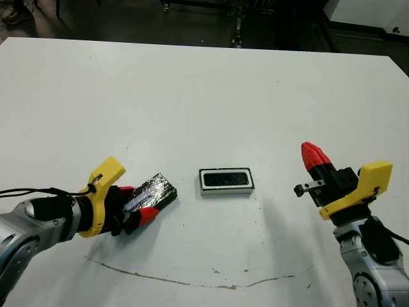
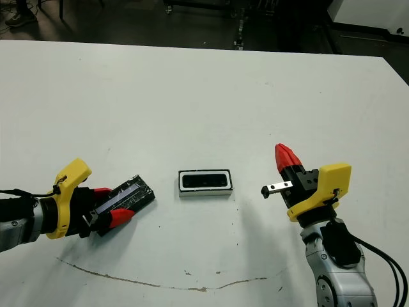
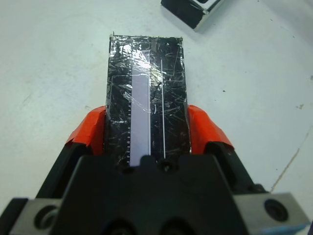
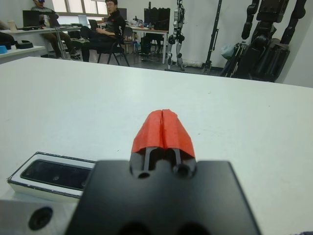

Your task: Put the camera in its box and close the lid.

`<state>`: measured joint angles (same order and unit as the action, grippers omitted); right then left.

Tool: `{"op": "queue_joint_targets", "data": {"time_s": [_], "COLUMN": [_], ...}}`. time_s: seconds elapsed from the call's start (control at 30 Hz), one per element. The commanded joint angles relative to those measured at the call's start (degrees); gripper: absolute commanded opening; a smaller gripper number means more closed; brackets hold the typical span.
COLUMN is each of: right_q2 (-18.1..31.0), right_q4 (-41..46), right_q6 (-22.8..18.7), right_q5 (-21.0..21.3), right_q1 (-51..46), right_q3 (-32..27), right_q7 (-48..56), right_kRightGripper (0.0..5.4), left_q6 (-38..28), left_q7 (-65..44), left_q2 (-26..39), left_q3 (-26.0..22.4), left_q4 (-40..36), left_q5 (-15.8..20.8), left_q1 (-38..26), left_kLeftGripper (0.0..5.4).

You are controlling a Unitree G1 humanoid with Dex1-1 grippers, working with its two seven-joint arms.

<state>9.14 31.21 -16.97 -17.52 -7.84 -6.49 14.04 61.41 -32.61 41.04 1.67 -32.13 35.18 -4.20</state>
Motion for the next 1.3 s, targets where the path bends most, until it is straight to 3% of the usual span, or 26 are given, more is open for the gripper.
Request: {"op": "queue_joint_targets", "data": {"time_s": [0.03, 0.23, 0.5, 0.7, 0.9, 1.03, 1.3], "right_q2": [0.94, 0.94, 0.64, 0.51, 0.56, 0.43, 0.77], "right_q4": [-0.46, -0.26, -0.68, -0.62, -0.84, -0.91, -0.41], "right_q6": [-0.03, -0.19, 0.01, -0.21, 0.08, 0.14, -0.45], "right_q5": [-0.31, 0.10, -0.67, -0.67, -0.43, -0.54, -0.64], "right_q1": [-0.31, -0.28, -0.29, -0.38, -0.27, -0.28, -0.42], "right_q3": [-0.45, -0.15, -0.25, -0.22, -0.03, -0.03, -0.37], "right_q7": [0.26, -0.02, 0.40, -0.01, -0.17, -0.25, -0.53], "right_kRightGripper": [0.00, 0.00, 0.00, 0.00, 0.00, 0.00, 0.00], "left_q6": [-0.87, -2.53, -19.33, -30.55, -35.81, -37.81, -40.86], "left_q7": [-0.35, 0.65, -2.31, -11.38, -19.35, -21.86, -29.27], "left_q2": [0.72, -1.00, -9.13, -9.48, -11.61, -12.49, -14.43], "left_q3": [0.01, -2.74, -6.27, -0.64, 5.31, 9.32, 14.45], "left_q4": [0.19, 1.47, 13.41, 22.68, 31.85, 34.53, 39.83], "left_q5": [-0.86, -1.23, -2.01, -7.01, -10.48, -14.36, -18.23], "left_q1": [0.59, -4.16, -11.25, -18.95, -24.89, -26.89, -30.10], "left_kLeftGripper": [3.19, 3.18, 3.18, 3.18, 3.18, 3.18, 3.18]}}
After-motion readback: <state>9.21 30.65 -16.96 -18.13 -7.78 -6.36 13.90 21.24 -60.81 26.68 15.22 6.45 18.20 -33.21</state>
